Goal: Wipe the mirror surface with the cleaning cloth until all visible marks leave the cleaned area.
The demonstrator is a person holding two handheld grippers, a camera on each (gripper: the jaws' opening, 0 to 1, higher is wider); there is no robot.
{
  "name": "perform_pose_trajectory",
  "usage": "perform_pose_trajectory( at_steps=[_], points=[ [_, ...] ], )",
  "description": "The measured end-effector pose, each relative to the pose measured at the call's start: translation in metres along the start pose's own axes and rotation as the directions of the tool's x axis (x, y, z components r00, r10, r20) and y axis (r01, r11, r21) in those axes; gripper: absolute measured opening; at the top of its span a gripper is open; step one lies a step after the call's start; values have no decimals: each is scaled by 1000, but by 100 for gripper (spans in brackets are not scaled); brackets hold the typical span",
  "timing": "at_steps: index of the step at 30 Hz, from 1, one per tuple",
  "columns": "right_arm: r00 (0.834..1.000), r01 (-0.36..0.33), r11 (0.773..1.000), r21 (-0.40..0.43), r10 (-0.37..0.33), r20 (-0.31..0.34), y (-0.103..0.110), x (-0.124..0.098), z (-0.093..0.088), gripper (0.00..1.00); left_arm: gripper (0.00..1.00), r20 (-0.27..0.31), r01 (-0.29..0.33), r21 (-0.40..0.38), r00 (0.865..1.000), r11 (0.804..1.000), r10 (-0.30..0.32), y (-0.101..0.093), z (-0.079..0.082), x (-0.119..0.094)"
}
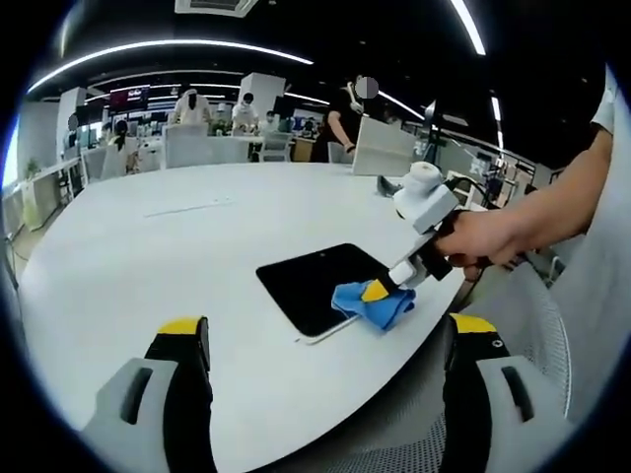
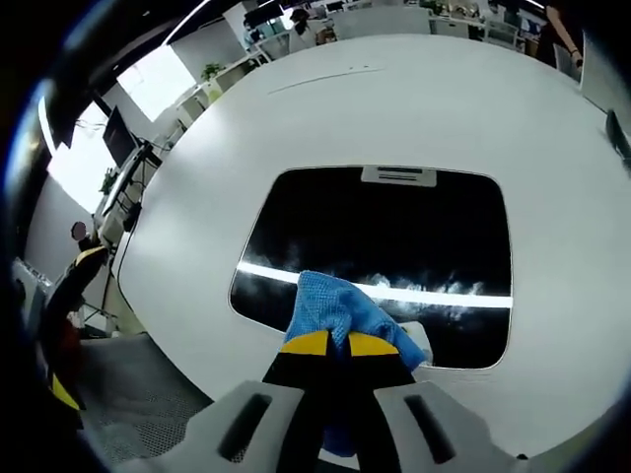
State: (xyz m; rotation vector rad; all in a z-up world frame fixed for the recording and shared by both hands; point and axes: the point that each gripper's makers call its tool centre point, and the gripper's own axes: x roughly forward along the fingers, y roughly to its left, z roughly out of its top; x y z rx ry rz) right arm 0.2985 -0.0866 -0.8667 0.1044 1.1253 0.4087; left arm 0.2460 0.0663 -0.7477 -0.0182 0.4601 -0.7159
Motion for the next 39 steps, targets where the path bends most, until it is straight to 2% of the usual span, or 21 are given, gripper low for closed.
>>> perform_pose_trajectory(
  at_steps=[5,8,19,23,30,32,35,39],
  points=[
    [1000,1,1000,0,-1,-4,3,1,0,0,99,5,10,-7,1000,1000,-10,-2,1,0],
    [1000,-1,1000,-2,1,-14,3,1,1,0,99,19,4,15,1000,1000,-4,-3,4,0],
    [1000,7,1000,-7,-7,-16,2,6,12,0,99,5,42,-28,999,999,-42,-5,3,0],
    [1000,11,1000,5,-11,-10,0,10,21,0,99,20,27,-45,999,999,-26,2,6,0],
    [1000,21,1000,18,-21,-1,-6,22,42,0,99,3,18,-36,1000,999,-18,3,2,1],
    [1000,27,999,18,-27,3,-8,24,48,0,99,11,15,-38,1000,999,-15,4,2,1],
    [1000,26,1000,9,-26,-8,-9,26,56,0,99,54,-12,-21,998,1000,13,7,9,0],
    [1000,25,999,24,-24,-10,-13,30,66,0,99,48,-32,-36,998,999,33,12,6,0]
  ],
)
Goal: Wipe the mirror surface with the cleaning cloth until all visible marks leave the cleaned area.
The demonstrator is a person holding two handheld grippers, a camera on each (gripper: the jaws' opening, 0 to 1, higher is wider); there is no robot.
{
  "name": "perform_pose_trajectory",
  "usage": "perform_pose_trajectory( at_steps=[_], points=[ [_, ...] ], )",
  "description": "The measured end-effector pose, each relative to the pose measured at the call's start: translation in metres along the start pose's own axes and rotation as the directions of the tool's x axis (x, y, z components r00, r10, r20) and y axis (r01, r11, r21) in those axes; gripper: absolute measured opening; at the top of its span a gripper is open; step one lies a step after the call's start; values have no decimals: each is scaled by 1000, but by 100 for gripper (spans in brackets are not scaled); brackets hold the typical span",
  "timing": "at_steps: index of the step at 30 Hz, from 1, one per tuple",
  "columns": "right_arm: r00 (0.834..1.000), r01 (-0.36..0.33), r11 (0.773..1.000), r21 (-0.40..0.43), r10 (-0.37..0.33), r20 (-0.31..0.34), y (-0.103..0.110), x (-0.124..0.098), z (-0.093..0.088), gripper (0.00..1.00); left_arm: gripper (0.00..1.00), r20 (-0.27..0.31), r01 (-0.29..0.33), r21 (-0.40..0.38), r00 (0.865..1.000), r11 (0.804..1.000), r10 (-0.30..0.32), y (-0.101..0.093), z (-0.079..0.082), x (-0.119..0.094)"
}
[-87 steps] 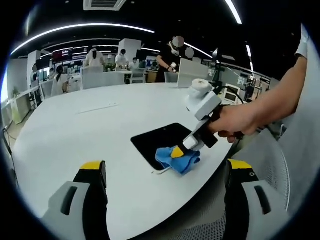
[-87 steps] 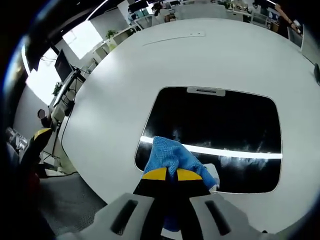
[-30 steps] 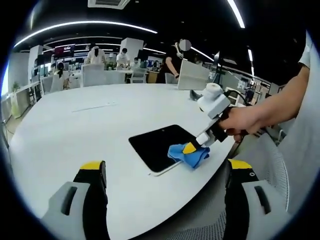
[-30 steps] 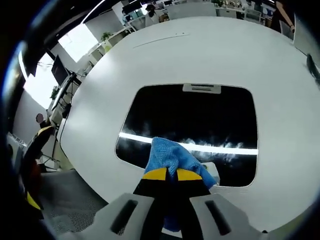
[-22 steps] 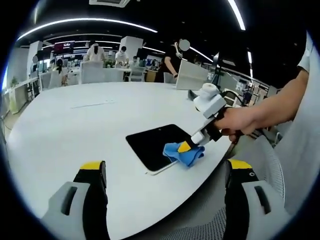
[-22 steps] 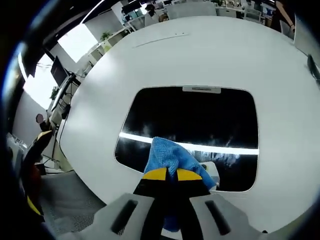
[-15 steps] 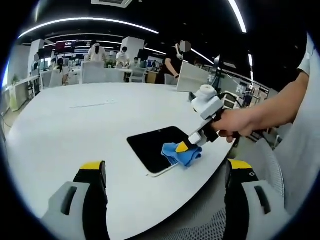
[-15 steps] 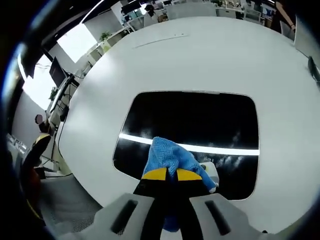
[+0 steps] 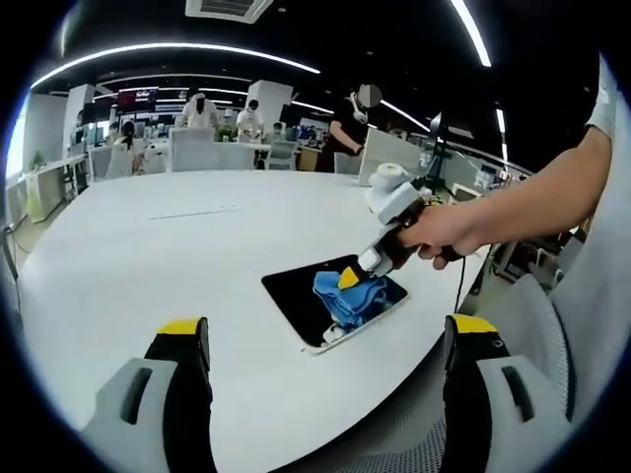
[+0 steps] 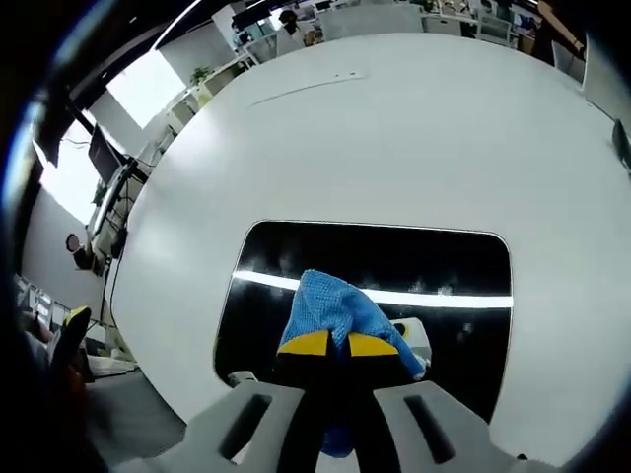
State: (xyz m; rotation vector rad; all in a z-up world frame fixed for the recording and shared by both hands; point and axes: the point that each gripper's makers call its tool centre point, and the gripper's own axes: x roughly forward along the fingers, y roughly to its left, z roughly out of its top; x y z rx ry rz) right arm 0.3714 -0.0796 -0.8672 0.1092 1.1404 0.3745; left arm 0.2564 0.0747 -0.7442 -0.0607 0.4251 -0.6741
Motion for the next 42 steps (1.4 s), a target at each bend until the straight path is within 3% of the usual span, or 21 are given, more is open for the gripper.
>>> perform_pose_trajectory(
  at_steps=[7,13,17,24,42],
  points=[
    [1000,2,1000,-6,-2,7,-3,6,16,0,99,31,-36,-10,999,999,36,6,3,2],
    [1000,9,1000,-25,-9,17,-8,13,31,0,99,6,-1,-28,1000,1000,1,5,-3,4],
    [1000,18,999,-40,-17,22,-10,18,39,0,99,-26,0,-18,1000,1000,-1,4,-7,5],
    [999,21,999,-40,-20,28,-11,22,51,0,99,-26,-12,5,1000,1000,12,6,-6,5],
    [1000,4,998,-67,-2,29,-13,23,53,0,98,-40,-20,14,999,1000,20,8,-10,7]
  ],
)
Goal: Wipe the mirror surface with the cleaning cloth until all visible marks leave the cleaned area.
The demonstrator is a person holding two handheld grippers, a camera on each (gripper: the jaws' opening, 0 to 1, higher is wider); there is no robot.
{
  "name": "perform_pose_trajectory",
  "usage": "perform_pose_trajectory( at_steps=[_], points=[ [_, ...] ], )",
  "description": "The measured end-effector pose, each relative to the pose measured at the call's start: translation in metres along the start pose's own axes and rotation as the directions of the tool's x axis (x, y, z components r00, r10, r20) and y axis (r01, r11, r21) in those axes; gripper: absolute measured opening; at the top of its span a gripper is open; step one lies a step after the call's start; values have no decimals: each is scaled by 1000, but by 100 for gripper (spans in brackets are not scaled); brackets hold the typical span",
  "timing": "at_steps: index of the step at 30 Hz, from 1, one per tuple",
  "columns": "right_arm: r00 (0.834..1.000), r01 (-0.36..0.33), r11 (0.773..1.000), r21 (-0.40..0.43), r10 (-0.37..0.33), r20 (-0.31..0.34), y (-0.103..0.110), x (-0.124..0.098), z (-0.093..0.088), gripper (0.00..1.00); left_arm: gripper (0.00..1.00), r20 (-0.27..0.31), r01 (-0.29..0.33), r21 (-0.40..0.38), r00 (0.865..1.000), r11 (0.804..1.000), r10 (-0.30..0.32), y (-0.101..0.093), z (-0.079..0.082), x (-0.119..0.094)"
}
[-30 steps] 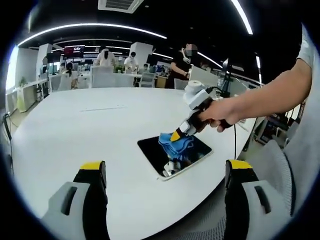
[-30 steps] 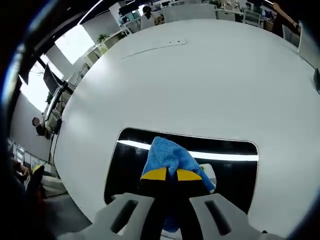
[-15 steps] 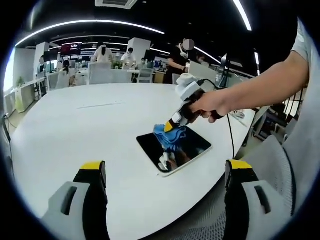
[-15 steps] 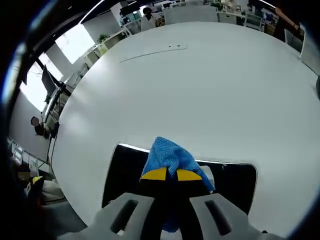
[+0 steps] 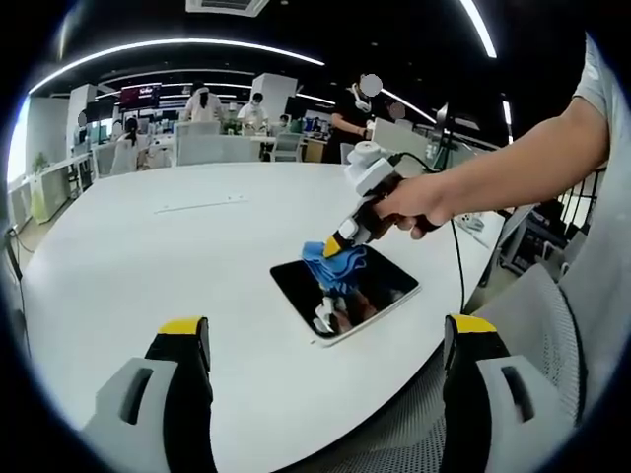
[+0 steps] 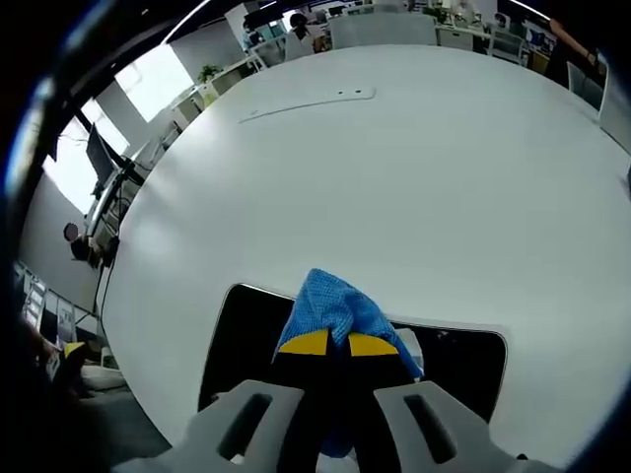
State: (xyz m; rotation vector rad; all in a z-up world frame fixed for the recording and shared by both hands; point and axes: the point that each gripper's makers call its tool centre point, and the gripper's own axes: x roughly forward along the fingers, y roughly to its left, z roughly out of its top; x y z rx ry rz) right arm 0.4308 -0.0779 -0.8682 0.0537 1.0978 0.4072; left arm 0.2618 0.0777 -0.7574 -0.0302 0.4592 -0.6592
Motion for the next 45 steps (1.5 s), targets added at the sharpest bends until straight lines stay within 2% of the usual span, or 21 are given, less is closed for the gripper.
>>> perform_pose_trajectory(
  at_steps=[13,19,25,35,45],
  points=[
    [1000,16,1000,4,-16,8,-12,-11,-6,0,97,-5,-1,5,1000,1000,1,-1,-1,0],
    [1000,25,1000,5,-25,12,-21,-13,-6,0,99,19,-6,11,1000,1000,6,1,3,0],
    [1000,27,1000,4,-27,10,-27,-14,-7,0,99,-1,7,0,1000,1000,-7,-2,0,0],
    [999,45,999,22,-46,11,-46,-19,-8,0,99,3,1,8,1000,1000,-1,-1,1,0],
    [998,60,998,27,-60,10,-54,-21,-10,0,99,4,-3,7,1000,1000,3,-1,1,-1]
  ],
)
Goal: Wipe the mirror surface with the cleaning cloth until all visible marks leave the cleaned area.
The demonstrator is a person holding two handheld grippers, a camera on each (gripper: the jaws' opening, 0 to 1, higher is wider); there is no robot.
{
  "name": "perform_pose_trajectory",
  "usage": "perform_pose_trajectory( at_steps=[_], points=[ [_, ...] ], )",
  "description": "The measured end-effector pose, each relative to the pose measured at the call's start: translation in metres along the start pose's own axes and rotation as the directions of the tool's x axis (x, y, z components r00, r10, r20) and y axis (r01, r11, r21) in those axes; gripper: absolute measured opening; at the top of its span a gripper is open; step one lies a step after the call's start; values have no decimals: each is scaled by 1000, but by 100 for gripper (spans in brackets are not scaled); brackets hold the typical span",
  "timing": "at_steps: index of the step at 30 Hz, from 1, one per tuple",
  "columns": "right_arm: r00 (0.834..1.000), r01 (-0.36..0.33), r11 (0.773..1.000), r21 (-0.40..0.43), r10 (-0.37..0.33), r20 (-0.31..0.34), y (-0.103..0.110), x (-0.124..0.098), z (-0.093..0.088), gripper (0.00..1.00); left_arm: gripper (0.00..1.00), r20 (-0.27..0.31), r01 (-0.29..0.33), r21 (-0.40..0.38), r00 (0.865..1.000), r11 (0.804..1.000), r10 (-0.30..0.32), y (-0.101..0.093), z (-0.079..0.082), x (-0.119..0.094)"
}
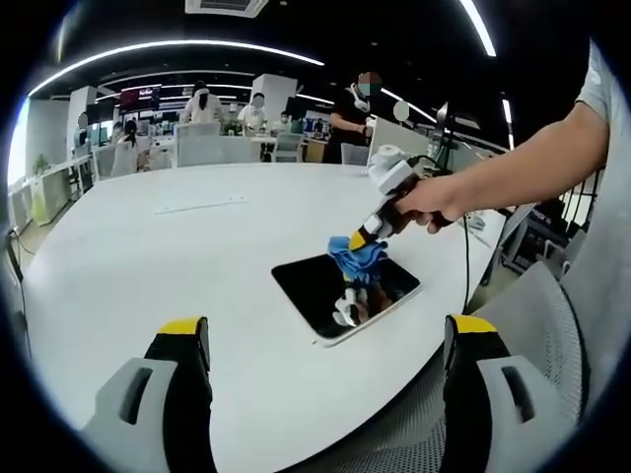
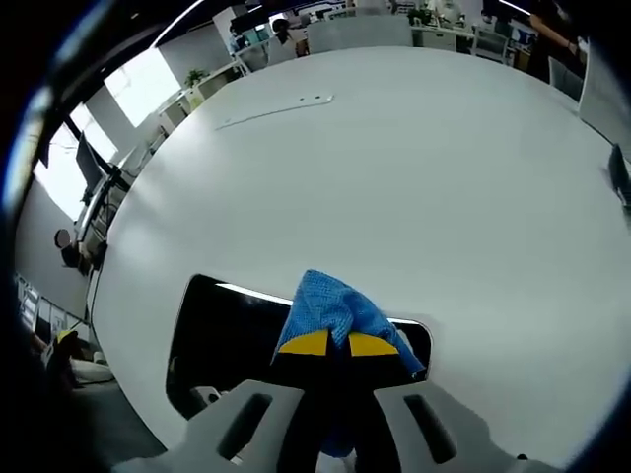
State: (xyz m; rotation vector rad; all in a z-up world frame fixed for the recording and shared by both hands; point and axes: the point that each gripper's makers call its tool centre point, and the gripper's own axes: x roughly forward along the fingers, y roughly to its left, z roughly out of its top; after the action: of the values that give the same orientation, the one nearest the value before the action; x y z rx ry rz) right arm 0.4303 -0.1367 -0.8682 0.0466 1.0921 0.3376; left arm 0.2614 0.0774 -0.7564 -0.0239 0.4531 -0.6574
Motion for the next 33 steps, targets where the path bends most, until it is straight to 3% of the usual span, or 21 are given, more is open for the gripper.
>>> perform_pose_trajectory(
  at_steps=[20,29,33],
  points=[
    [999,39,999,-7,-39,8,-1,-4,-4,0,98,-13,-9,5,1000,1000,9,1,-3,1],
    [999,39,999,0,-39,9,1,-9,-16,0,98,-10,-6,11,1000,1000,6,1,-3,0],
    [999,33,999,19,-33,6,5,-13,-24,0,98,8,-35,14,999,999,34,4,1,-2]
  ],
)
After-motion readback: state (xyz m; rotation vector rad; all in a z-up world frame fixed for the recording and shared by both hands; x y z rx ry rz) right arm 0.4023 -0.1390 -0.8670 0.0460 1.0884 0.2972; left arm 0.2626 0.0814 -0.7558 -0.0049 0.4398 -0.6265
